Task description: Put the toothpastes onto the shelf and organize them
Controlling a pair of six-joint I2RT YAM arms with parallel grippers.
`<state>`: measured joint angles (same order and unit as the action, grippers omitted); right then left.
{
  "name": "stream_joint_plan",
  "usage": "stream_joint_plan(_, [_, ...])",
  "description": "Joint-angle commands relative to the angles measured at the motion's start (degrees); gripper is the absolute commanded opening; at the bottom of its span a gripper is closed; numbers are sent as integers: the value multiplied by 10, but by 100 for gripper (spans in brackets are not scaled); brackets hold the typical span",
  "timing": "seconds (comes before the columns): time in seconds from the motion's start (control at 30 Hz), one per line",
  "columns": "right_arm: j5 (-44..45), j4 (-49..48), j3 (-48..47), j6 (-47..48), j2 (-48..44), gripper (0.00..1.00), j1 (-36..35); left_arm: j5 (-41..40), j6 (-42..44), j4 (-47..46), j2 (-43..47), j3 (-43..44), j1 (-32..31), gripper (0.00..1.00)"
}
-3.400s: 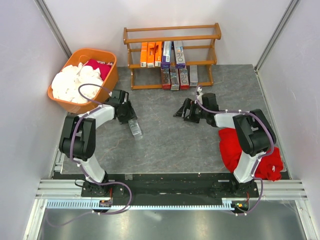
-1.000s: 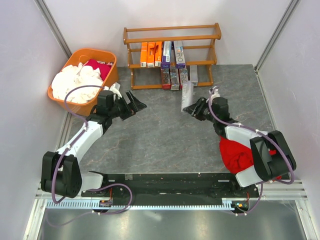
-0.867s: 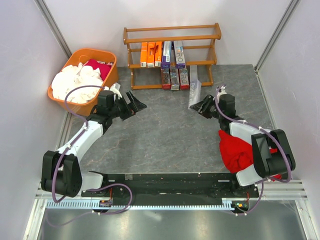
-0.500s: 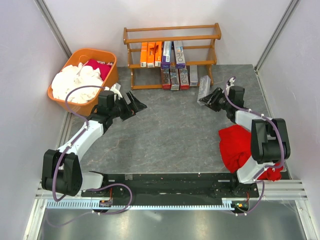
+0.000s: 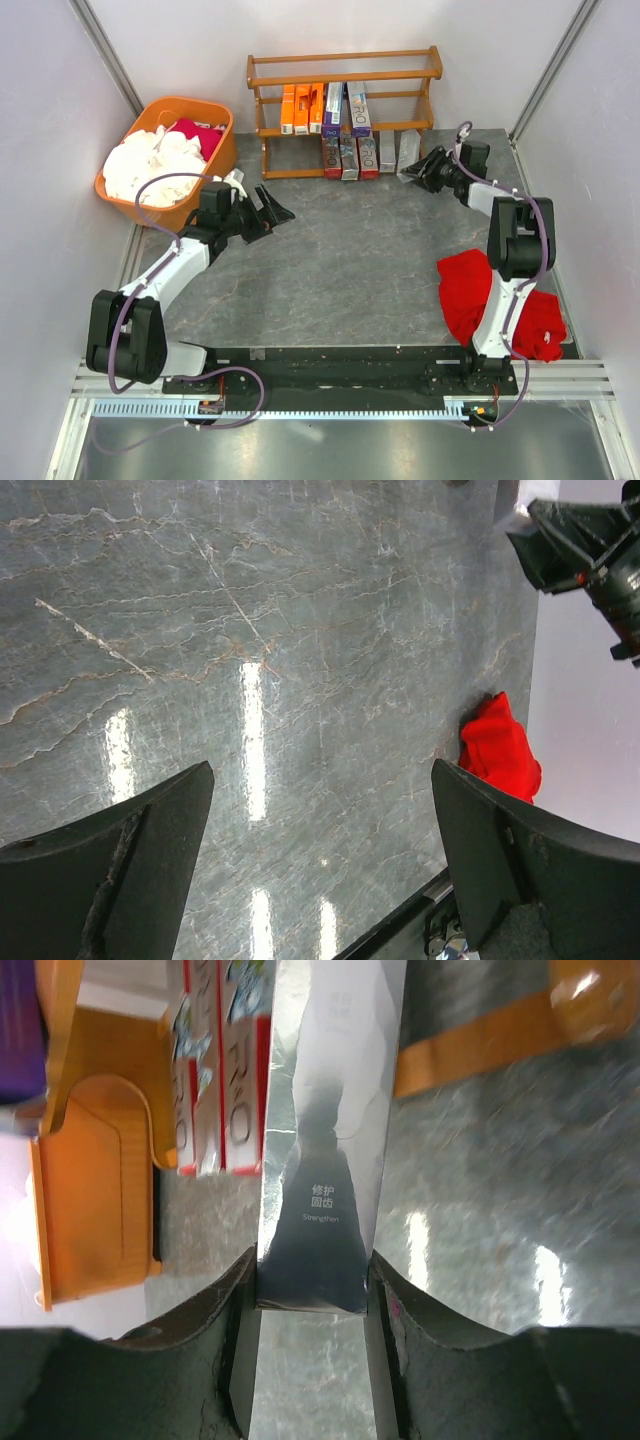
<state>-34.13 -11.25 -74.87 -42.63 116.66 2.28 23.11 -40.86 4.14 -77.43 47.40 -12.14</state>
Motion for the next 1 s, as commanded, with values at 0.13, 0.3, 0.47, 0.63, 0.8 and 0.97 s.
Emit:
stream_joint_plan(0.13, [-52, 46, -179, -6, 101, 31, 25, 23, 23, -21, -18, 19, -1, 97])
stream_joint_plan(0.3, [-69, 82, -271, -8, 166, 32, 25, 24, 24, -22, -26, 21, -1, 97])
stream_joint_plan(0.47, [-74, 86, -295, -13, 191, 35, 25, 26, 23, -24, -31, 22, -2, 97])
stream_joint_plan(0.63, [-65, 90, -310, -8, 201, 37, 17, 28, 22, -25, -34, 22, -2, 97])
stream_joint_plan(0.8, [-73, 90, -312, -7, 199, 33, 11, 28, 24, -26, -33, 18, -2, 97])
stream_joint_plan(0.97, [-74, 91, -268, 7, 179, 32, 8, 29, 23, -26, -37, 19, -2, 97])
